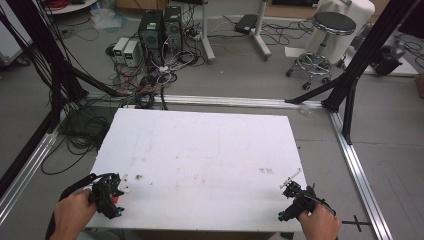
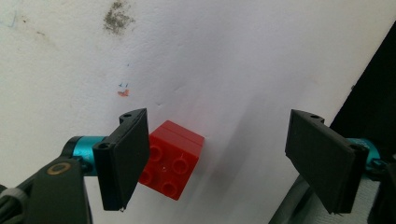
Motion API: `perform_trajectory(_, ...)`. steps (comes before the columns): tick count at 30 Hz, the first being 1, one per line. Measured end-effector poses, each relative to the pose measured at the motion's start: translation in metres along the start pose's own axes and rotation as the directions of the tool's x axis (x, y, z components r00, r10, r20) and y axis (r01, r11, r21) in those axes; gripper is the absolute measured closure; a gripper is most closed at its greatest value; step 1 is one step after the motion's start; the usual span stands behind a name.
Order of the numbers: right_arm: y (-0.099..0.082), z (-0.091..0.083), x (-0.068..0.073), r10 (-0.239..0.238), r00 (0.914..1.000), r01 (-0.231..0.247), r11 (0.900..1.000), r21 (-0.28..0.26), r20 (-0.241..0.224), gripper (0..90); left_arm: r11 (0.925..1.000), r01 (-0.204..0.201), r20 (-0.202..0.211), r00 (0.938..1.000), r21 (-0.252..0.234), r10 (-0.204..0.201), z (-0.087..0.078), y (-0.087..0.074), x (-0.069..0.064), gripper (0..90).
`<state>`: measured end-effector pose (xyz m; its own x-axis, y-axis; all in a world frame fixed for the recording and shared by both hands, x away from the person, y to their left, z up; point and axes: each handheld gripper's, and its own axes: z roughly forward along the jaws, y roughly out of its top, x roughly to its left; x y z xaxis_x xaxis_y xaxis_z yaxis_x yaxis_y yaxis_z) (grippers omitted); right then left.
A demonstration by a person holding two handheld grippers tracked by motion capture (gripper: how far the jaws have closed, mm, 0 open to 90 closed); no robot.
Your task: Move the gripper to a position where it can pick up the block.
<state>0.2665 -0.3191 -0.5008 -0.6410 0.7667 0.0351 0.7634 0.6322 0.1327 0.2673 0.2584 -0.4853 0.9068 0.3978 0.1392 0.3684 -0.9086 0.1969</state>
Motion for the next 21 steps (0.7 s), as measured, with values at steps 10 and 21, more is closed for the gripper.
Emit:
perform_trajectory(10,-0.0009,-0.0003,-0.0003,0.0,1.0,0.0,1.0,0.005,0.006,3.7,0.9996,0.009,-0.01,0.9999,-0.028,-0.01,-0.0017,-0.0025,0.0011,22.3)
perform_trajectory(21,-0.0017,-0.0006,-0.0001,0.005,1.0,-0.005,1.0,0.001,0.006,3.8,0.9997,0.0,0.003,1.0,-0.024,0.0,-0.001,-0.0015,0.0004,22.3)
